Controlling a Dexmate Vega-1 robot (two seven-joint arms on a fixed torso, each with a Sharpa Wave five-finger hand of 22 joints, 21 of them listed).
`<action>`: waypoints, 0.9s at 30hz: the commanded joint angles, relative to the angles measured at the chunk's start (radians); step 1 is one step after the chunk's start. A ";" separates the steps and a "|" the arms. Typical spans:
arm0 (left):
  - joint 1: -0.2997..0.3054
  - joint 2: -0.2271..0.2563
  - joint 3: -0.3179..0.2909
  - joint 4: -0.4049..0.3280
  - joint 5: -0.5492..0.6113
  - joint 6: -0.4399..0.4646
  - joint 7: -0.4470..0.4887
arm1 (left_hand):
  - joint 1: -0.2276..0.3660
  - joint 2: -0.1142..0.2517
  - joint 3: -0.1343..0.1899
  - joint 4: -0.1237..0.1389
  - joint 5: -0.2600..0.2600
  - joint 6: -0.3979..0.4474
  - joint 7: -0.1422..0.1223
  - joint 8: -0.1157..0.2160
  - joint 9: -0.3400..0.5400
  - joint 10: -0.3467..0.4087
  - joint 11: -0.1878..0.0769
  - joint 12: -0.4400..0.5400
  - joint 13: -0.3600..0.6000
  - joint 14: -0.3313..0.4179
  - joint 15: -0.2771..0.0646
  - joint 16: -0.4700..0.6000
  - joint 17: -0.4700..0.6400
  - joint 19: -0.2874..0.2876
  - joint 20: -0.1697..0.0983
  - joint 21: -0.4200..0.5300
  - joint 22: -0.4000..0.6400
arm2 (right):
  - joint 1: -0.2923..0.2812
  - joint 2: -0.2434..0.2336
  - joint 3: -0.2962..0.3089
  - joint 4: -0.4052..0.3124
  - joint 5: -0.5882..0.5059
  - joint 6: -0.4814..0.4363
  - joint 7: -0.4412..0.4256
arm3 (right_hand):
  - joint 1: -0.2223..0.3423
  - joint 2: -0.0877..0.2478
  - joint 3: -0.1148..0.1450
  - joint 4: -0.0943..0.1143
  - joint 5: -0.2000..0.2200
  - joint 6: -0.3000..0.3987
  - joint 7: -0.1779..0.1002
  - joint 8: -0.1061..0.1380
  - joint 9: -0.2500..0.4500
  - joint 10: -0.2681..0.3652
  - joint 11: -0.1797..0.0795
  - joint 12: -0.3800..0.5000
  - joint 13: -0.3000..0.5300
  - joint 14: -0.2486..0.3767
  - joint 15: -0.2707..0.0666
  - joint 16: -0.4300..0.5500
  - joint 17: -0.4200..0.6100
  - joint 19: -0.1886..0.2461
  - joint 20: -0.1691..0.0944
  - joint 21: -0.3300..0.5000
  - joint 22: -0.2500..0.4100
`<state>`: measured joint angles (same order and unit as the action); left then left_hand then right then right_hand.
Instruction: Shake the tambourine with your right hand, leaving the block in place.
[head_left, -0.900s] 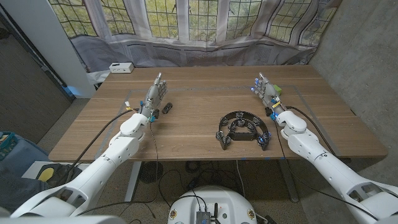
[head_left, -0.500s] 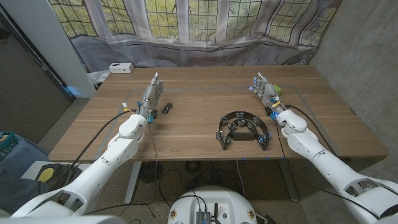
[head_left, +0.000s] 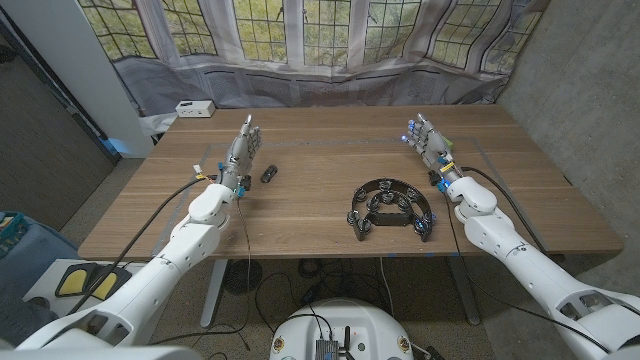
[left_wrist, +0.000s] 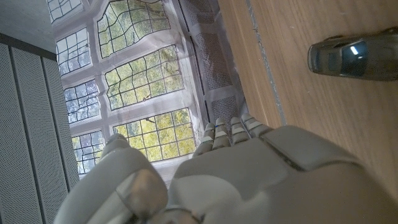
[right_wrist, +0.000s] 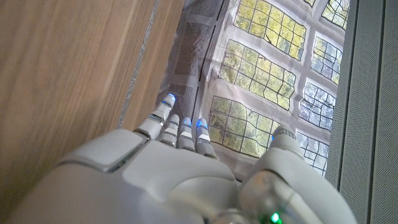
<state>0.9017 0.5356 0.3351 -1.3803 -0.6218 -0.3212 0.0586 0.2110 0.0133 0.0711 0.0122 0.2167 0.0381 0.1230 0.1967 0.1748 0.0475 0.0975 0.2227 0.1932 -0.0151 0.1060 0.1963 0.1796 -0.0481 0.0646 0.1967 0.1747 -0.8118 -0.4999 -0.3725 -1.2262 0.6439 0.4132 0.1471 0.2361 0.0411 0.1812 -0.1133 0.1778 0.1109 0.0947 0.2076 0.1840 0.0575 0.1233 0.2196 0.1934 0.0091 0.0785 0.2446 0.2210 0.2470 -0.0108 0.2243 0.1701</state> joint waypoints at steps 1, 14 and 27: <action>0.004 0.008 -0.001 -0.018 0.017 0.001 0.012 | 0.013 0.004 0.008 -0.007 -0.001 0.016 0.005 0.009 0.003 0.016 0.002 0.010 0.001 0.016 0.004 0.006 0.001 0.006 0.008 0.007 0.004 | -0.033 -0.016 0.015 -0.036 0.005 0.036 0.003 | 0.008 0.004 0.004 -0.004 0.006 0.014 0.000 0.003 0.003 0.009 -0.002 0.005 0.001 0.006 -0.001 0.002 0.003 0.012 0.002 0.007 0.004; 0.027 0.015 0.000 -0.044 0.031 -0.011 0.019 | 0.022 0.012 0.012 -0.012 -0.004 0.035 0.006 0.010 0.003 0.034 0.007 0.014 0.001 0.034 0.004 0.007 0.000 0.024 0.013 0.011 0.003 | -0.083 -0.041 0.029 -0.106 -0.012 0.060 -0.024 | 0.009 0.007 0.004 -0.004 0.006 0.016 0.000 0.001 0.003 0.021 0.000 0.006 0.002 0.021 0.003 0.006 0.003 0.019 0.007 0.005 0.004; 0.022 0.012 -0.001 -0.028 0.025 -0.006 0.015 | 0.026 0.016 0.013 -0.014 -0.005 0.039 0.005 0.008 0.003 0.035 0.006 0.012 0.002 0.037 0.005 0.005 0.000 0.024 0.016 0.009 0.003 | -0.138 -0.057 0.044 -0.165 -0.019 0.079 -0.056 | 0.008 0.007 0.003 -0.005 0.005 0.028 -0.005 0.002 0.003 0.041 0.003 0.010 0.002 0.040 0.000 0.010 0.004 0.036 0.009 0.006 0.004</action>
<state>0.9257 0.5474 0.3349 -1.4156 -0.5983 -0.3265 0.0759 0.2255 0.0278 0.0790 0.0042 0.2167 0.0735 0.1233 0.2012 0.1746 0.0806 0.0999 0.2304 0.1930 0.0145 0.1106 0.2002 0.1767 -0.0266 0.0752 0.2052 0.1745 -0.9063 -0.5406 -0.3410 -1.3401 0.6332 0.4788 0.1186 0.2360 0.0411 0.1811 -0.1132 0.1777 0.1270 0.0891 0.2075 0.1838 0.0933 0.1233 0.2231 0.1931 0.0402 0.0725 0.2446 0.2209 0.2718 0.0001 0.2242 0.1699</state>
